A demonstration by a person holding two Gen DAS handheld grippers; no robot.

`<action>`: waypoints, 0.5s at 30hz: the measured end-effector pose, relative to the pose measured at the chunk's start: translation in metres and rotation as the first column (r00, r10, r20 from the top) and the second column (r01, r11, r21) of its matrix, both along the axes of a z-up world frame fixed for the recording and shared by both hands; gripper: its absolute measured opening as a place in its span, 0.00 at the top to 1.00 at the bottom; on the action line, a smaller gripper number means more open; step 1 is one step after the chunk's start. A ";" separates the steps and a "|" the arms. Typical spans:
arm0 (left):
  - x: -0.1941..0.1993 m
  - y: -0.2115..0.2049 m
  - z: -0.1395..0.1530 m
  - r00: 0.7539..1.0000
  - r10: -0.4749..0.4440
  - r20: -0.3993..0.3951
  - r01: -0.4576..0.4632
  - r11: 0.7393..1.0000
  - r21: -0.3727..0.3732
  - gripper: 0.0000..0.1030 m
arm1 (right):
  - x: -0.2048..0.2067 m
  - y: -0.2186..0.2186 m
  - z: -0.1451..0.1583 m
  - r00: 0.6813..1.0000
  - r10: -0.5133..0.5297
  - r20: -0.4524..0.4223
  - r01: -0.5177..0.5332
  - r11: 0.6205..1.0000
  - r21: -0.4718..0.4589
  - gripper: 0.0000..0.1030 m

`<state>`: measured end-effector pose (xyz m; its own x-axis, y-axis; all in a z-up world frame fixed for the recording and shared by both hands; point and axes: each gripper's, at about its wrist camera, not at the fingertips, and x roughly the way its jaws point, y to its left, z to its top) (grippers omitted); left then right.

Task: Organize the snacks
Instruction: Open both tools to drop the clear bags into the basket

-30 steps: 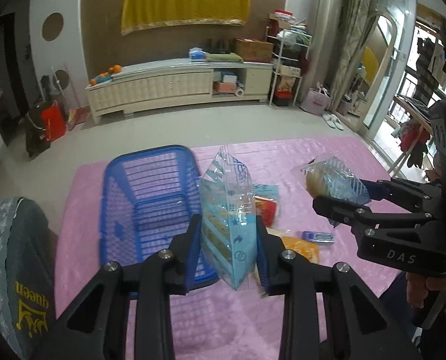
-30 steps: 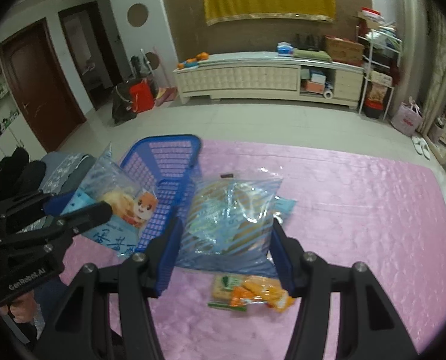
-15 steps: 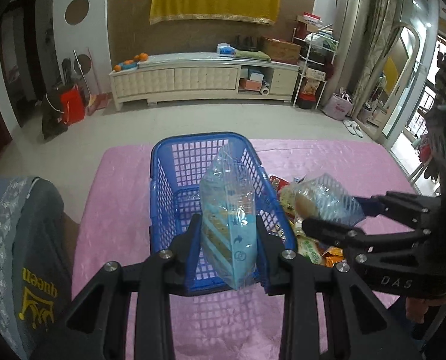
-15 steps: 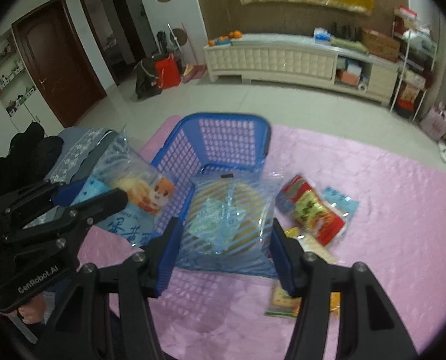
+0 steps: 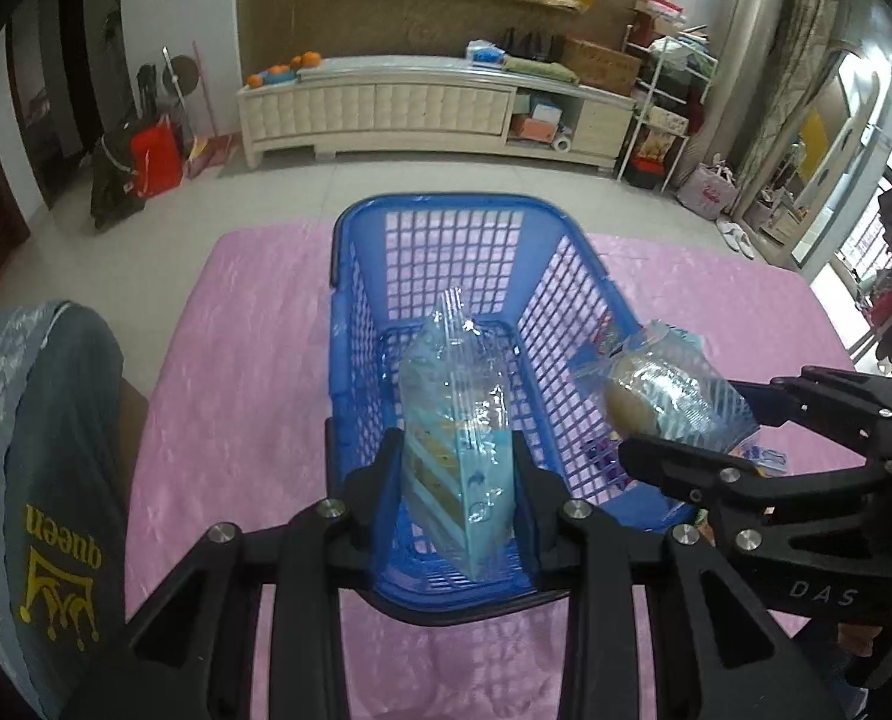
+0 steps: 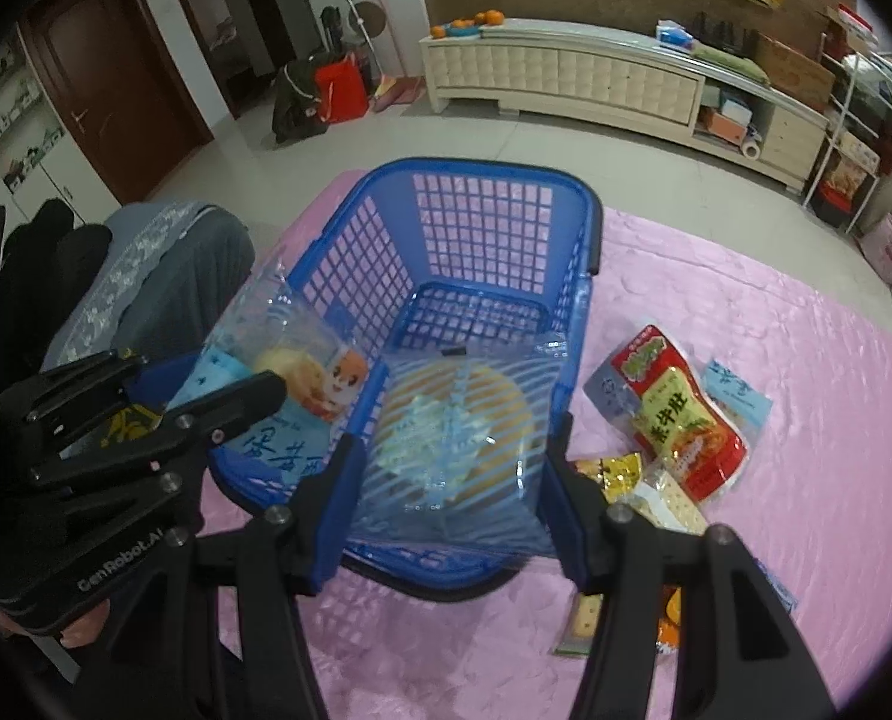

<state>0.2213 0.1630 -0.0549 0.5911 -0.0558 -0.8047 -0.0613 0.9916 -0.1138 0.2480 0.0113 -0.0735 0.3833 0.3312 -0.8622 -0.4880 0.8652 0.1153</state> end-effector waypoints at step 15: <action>-0.011 0.002 0.008 0.997 0.064 -0.031 -0.063 0.998 0.016 0.50 | 0.001 -0.015 0.008 0.994 -0.106 0.037 0.106 0.994 -0.003 0.14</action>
